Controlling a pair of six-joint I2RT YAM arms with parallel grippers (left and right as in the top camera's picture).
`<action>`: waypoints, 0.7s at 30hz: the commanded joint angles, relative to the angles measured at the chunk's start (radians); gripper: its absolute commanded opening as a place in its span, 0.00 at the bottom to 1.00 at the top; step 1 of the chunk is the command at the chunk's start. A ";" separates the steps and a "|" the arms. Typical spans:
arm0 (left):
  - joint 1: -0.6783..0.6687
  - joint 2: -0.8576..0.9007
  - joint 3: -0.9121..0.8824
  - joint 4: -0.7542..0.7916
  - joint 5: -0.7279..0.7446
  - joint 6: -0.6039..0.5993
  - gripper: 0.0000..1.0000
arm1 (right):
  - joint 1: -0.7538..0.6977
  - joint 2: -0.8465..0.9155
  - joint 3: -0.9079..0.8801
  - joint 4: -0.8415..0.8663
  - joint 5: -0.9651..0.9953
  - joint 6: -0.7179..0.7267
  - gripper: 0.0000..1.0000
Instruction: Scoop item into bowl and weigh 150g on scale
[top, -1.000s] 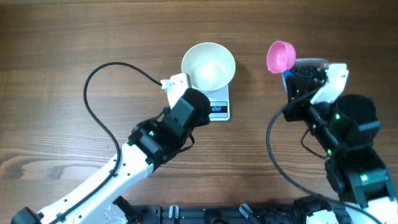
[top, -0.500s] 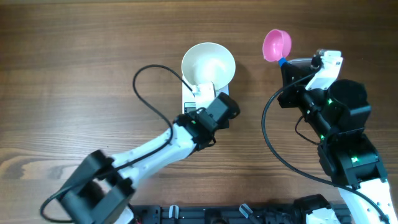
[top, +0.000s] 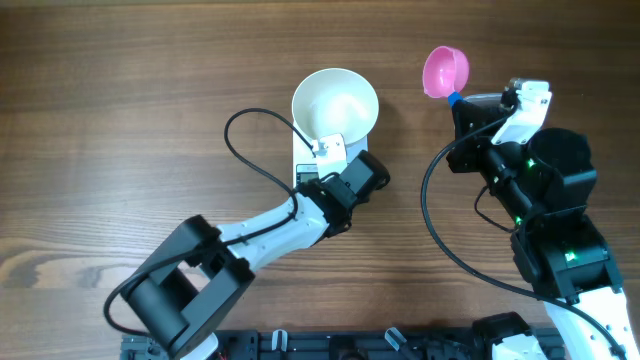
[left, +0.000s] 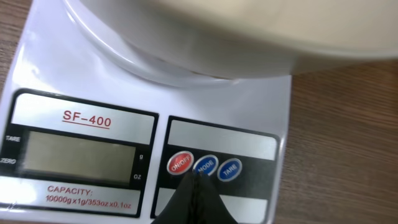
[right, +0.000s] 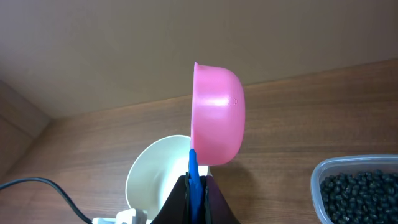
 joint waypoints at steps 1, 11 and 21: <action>0.012 0.037 0.005 0.015 -0.035 -0.017 0.04 | -0.004 0.001 0.021 0.003 0.016 0.011 0.04; 0.045 0.054 0.005 0.016 -0.034 -0.035 0.04 | -0.004 0.001 0.021 -0.001 0.017 0.011 0.04; 0.044 0.061 0.005 0.034 -0.011 -0.035 0.04 | -0.004 0.001 0.021 0.000 0.017 0.011 0.04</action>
